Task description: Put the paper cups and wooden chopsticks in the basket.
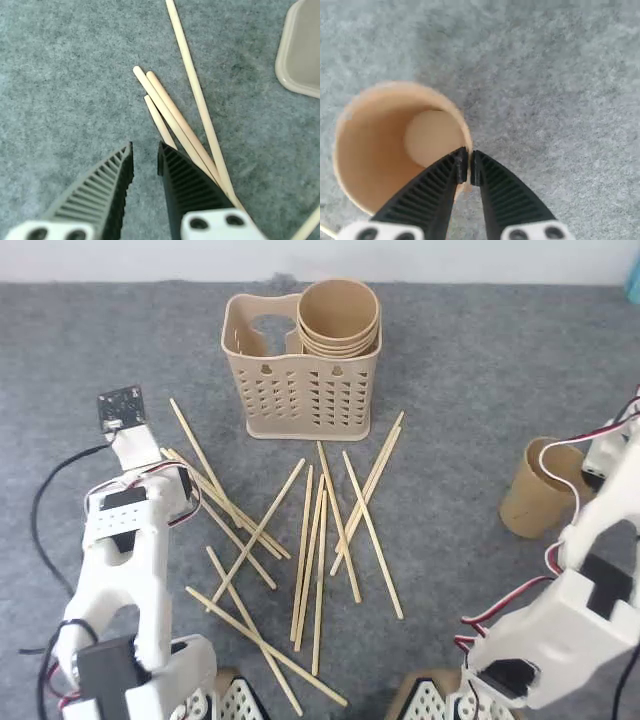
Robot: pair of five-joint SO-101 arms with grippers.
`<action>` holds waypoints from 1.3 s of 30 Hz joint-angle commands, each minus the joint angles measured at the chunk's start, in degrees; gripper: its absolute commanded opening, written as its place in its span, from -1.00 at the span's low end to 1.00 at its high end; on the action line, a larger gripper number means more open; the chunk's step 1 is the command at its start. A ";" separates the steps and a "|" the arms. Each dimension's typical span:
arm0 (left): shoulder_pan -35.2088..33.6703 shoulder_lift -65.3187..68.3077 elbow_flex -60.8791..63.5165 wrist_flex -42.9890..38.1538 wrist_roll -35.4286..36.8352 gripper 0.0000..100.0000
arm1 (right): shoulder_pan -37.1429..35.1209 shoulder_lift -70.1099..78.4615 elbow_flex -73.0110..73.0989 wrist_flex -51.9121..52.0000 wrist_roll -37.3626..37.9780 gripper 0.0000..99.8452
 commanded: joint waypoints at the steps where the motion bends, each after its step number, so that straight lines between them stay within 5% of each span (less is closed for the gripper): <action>1: 0.09 -2.90 -0.22 -0.97 -0.62 -0.85 | 1.10 0.48 -0.97 -0.92 1.41 -0.98; 10: 0.09 -2.90 -0.22 -0.97 -0.62 -0.85 | 0.75 5.67 -1.32 -1.71 2.46 -0.98; 16: 0.09 -2.90 -0.22 -0.97 -0.62 -0.85 | -1.45 4.18 -1.32 2.77 6.07 -0.77; 39: 0.09 -2.90 -0.22 -0.97 -0.62 -0.85 | -12.09 2.33 -1.32 8.57 1.49 -0.77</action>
